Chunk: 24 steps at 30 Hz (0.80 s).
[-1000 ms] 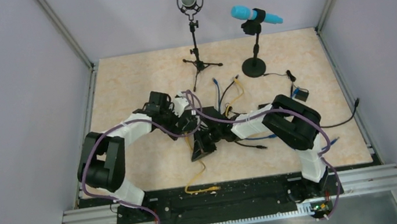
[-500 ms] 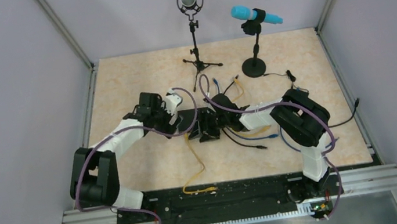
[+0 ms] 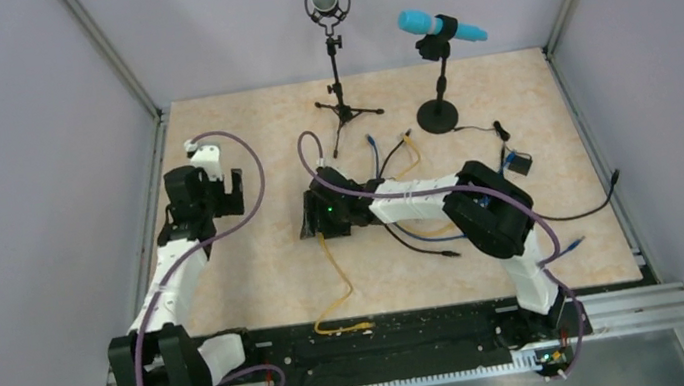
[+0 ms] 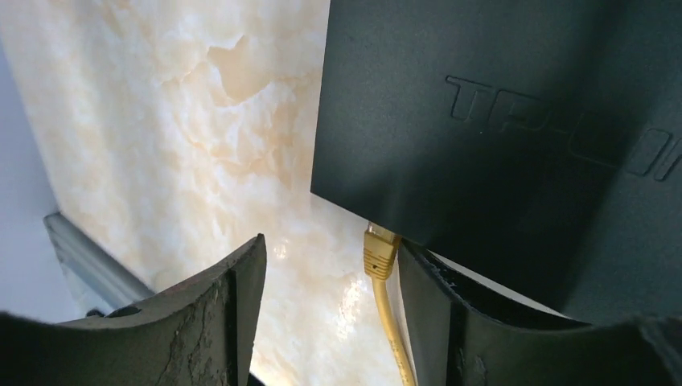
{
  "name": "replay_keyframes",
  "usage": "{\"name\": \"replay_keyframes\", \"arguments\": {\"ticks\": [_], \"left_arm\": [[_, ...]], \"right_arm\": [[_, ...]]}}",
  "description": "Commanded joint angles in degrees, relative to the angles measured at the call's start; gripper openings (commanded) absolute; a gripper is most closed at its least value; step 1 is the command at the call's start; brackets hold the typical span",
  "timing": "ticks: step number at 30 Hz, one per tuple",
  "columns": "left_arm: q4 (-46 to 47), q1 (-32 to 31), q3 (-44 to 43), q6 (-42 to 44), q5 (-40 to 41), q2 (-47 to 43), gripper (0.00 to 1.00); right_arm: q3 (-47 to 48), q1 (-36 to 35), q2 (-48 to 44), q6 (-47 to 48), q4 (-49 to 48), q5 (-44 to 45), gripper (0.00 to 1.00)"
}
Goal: Pull the plug from the switch port
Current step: Pull the connector from the switch port.
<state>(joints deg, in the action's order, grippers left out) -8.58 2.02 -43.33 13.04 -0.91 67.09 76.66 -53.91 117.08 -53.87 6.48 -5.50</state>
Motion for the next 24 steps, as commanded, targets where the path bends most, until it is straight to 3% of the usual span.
{"name": "replay_keyframes", "arguments": {"ticks": [1, 7, 10, 17, 21, 24], "left_arm": [[6.01, 2.33, 1.82, -6.13, -0.83, -2.38, 0.99], [5.33, 2.37, 1.22, -6.11, -3.09, -1.63, 0.99], [3.92, 2.37, 0.4, -4.94, -8.03, -0.65, 0.99], [0.97, 0.33, -0.79, 4.34, -31.53, 2.24, 0.99], [-1.93, -6.32, -1.06, 11.16, -33.98, 4.63, 0.99], [-0.82, -12.23, -0.71, 13.06, -33.08, 6.57, 0.99]], "right_arm": [[7.13, -2.47, 4.22, 1.94, 13.79, 14.67, 0.59], [13.12, -2.97, 9.07, 3.29, 22.84, 24.0, 0.33], [12.07, -2.94, 8.67, 6.73, 22.53, 25.1, 0.02], [-7.69, -2.96, -6.0, 26.09, -1.0, 10.09, 0.0], [-13.19, -2.44, -10.68, 33.95, -4.47, 6.06, 0.0], [-15.06, -0.54, -9.97, 34.37, -7.95, -1.23, 0.0]]}}
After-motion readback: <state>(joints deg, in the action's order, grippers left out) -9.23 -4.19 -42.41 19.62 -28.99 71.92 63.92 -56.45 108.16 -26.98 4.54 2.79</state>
